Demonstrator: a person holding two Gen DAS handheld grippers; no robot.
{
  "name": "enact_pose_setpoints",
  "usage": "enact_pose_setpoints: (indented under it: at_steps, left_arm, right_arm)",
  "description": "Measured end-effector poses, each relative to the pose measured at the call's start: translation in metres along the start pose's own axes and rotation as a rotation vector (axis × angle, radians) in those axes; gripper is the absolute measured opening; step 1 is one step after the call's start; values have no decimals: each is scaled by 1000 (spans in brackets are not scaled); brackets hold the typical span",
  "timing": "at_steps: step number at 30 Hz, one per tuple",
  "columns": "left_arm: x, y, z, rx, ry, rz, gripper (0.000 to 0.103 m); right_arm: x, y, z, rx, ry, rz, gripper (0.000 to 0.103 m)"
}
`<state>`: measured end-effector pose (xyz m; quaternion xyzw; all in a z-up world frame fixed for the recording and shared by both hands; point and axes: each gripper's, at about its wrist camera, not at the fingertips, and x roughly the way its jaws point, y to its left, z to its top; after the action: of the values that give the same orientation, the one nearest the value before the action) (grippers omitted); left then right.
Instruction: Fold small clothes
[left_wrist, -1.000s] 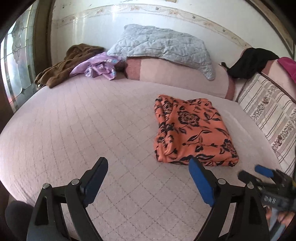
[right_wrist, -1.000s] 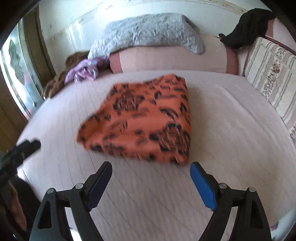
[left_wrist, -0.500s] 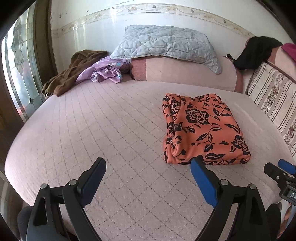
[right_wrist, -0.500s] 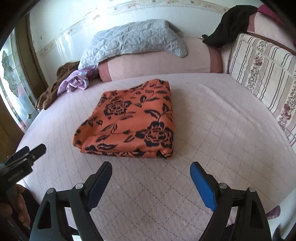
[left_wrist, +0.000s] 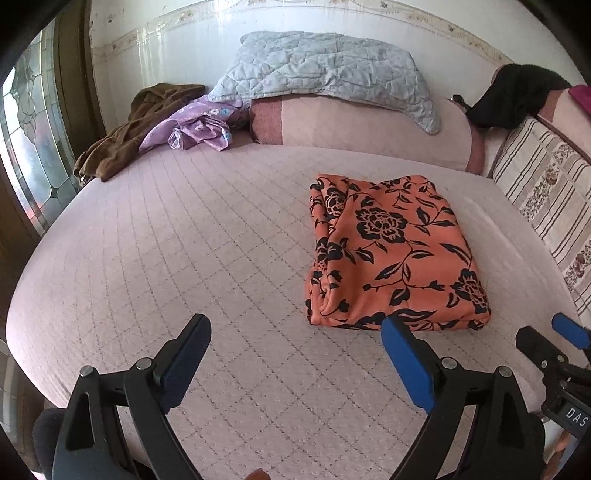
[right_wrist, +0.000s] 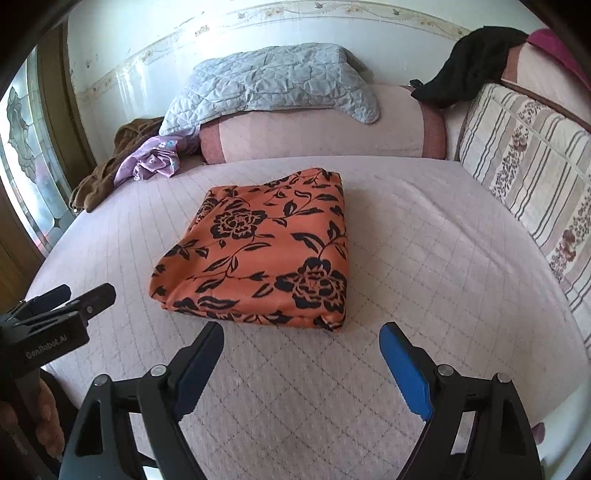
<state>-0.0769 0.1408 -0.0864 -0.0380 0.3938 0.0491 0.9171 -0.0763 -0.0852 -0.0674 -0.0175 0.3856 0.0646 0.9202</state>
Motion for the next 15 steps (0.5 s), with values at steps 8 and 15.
enact_pose_setpoints:
  at_steps: [8,15]
  left_arm:
    - [2,-6,4,45,-10,26,94]
    - [0,-15,9,78,-38,7,94]
  right_arm:
    - [10,11,12,-38,18,-33,88]
    - [21,10,13,-42,46,-54,88]
